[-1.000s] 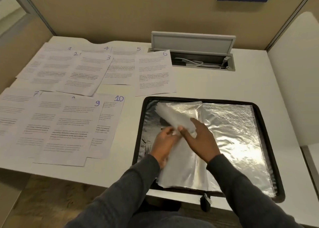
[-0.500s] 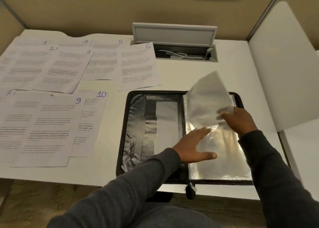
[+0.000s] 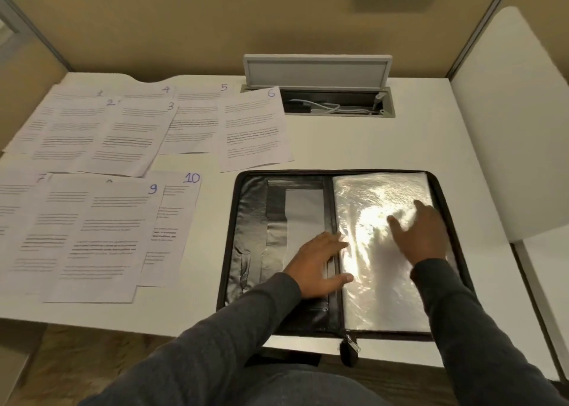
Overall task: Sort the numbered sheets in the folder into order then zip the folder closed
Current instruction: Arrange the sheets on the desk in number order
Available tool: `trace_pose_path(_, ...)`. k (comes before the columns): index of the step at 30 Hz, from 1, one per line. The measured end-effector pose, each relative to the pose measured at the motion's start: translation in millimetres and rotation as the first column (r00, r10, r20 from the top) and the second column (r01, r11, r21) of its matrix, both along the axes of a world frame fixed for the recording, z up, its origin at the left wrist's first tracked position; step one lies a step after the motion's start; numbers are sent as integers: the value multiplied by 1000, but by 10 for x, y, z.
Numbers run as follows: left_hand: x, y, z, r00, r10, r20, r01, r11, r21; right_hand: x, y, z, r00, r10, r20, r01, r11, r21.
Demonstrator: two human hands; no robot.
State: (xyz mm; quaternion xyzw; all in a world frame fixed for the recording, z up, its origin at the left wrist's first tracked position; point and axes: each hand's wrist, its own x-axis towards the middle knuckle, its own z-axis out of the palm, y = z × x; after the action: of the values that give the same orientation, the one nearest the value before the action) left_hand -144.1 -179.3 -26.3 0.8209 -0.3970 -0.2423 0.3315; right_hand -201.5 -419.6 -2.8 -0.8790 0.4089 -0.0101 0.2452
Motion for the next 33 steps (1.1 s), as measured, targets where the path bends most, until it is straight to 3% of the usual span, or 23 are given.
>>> trace_pose_path(4, 355, 531, -2, 973, 212, 94, -216, 976, 32, 479, 572, -20, 967, 255, 9, -255, 967, -5)
trace_pose_path(9, 717, 1322, 82, 888, 383, 255, -415, 906, 84, 1221, 1229, -47, 834, 549, -57, -551, 834, -30)
trace_pose_path(13, 978, 1955, 28, 771, 481, 417, -598, 772, 216, 1755, 1690, -35, 723, 680, -122, -686, 727, -17)
trace_pose_path(16, 1138, 2387, -35, 754, 468, 461, -653, 608, 451, 2143, 1978, -52, 650, 731, -206, -751, 660, -27)
trace_pose_path(18, 1228, 2669, -134, 755, 459, 468, -655, 543, 525, 2404, 2152, -74, 627, 736, -256, -767, 640, -40)
trace_pose_path(24, 1426, 3050, -367, 814, 382, 438, -581, 556, 594, 3061, 2462, -144, 644, 668, -374, -721, 693, -3)
trace_pose_path(28, 1382, 2883, -382, 832, 349, 432, -548, 644, 535, 3255, 2515, -252, 683, 579, -444, -620, 782, 66)
trace_pose_path(33, 1332, 2669, -400, 849, 360, 386, -518, 712, 475, 3300, 2484, -341, 742, 483, -464, -525, 850, 45)
